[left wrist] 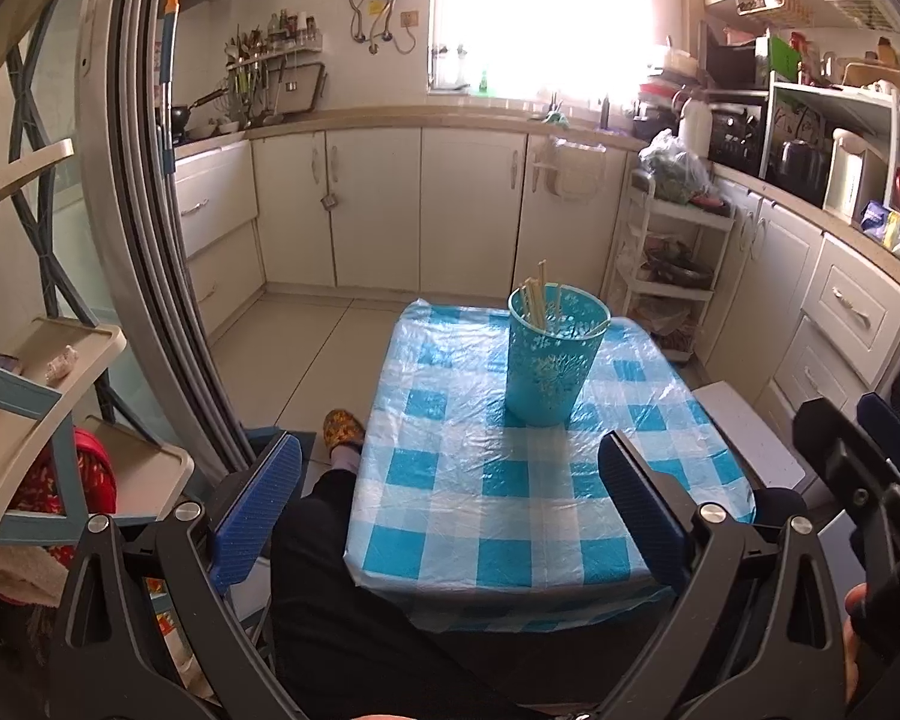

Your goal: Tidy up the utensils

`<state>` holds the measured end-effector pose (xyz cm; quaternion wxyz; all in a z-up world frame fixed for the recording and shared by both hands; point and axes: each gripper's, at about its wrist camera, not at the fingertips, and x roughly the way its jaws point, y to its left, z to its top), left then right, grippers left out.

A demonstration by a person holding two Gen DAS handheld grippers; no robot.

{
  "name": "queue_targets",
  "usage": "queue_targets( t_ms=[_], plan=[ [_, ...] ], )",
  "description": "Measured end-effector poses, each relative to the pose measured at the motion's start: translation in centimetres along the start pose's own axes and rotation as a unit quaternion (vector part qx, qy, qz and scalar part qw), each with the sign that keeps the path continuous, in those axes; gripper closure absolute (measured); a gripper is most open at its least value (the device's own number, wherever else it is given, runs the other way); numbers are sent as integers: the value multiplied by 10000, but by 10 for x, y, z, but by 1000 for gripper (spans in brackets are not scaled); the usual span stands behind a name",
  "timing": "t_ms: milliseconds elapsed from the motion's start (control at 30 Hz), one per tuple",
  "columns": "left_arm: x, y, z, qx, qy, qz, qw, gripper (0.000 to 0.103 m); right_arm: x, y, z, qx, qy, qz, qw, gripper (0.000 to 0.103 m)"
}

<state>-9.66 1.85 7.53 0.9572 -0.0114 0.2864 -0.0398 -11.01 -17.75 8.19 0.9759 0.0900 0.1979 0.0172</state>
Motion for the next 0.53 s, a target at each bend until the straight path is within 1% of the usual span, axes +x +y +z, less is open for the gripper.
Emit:
queue_targets(
  t_ms=[33,67,167,267,400,533],
  plan=[
    [-3,0,-1,-32,-74,-117,9999,7,0,1,-2,2,1,-7,10000,7],
    [-2,0,-1,-25,-96,-122,9999,7,0,1,-3,4,-1,-15,10000,7],
    [-4,-2,0,63,-153,2,9999,7,1,2,-4,36,-4,-48,10000,7],
    [0,-3,1,89,-46,40,9999,7,3,1,-4,67,-6,-95,9999,7],
    [11,-2,0,36,189,-1,9998,7,5,-1,-6,122,16,-168,9998,7],
    [17,3,2,33,270,-11,9996,7,6,1,-8,114,51,-189,9997,7]
  ],
)
